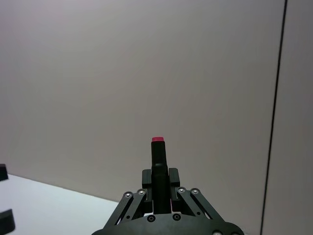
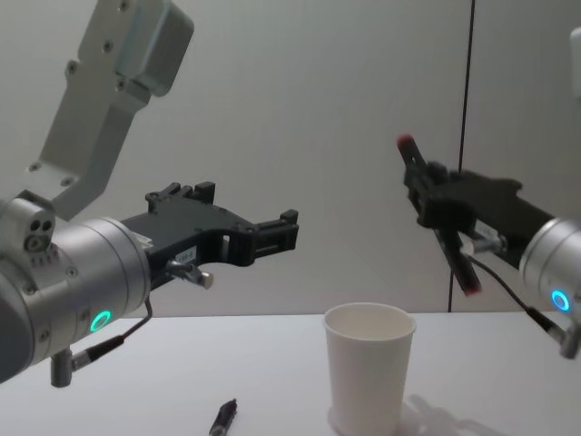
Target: Place the pen into the pen holder.
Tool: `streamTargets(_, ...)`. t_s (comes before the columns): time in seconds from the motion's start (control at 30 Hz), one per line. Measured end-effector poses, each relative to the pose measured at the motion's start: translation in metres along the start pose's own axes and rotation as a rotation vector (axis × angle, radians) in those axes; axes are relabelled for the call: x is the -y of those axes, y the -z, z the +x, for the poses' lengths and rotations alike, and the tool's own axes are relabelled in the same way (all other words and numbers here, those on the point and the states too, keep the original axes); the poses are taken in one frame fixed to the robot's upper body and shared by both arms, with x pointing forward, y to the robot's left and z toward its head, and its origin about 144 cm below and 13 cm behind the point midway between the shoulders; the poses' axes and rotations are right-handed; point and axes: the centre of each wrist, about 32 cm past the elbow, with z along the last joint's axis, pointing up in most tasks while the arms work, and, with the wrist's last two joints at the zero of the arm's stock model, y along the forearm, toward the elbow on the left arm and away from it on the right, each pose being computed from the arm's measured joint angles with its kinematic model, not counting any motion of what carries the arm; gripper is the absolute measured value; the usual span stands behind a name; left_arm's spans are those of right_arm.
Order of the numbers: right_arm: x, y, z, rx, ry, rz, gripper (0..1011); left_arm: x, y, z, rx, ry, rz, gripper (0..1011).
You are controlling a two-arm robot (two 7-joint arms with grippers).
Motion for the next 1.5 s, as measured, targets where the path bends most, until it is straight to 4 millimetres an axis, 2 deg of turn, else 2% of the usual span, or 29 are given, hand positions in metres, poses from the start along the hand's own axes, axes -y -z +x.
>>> streamTargets(0.5, -0.024, 0.02, 0.006, 0.01, -0.117, 0.14, 185, 0.0, 0.0, 0.0, 0.0, 0.0, 0.0, 1004)
streamTargets(0.87, -0.037, 0.037, 0.005, 0.018, -0.14, 0.131, 185, 0.0, 0.0, 0.0, 0.0, 0.0, 0.0, 1004)
streamTargets(1.4, -0.046, 0.062, 0.003, -0.001, -0.163, 0.081, 185, 0.0, 0.0, 0.0, 0.0, 0.0, 0.0, 1004)
streamTargets(1.5, -0.047, 0.065, 0.003, -0.006, -0.166, 0.075, 222, 0.0, 0.0, 0.0, 0.0, 0.0, 0.0, 1004)
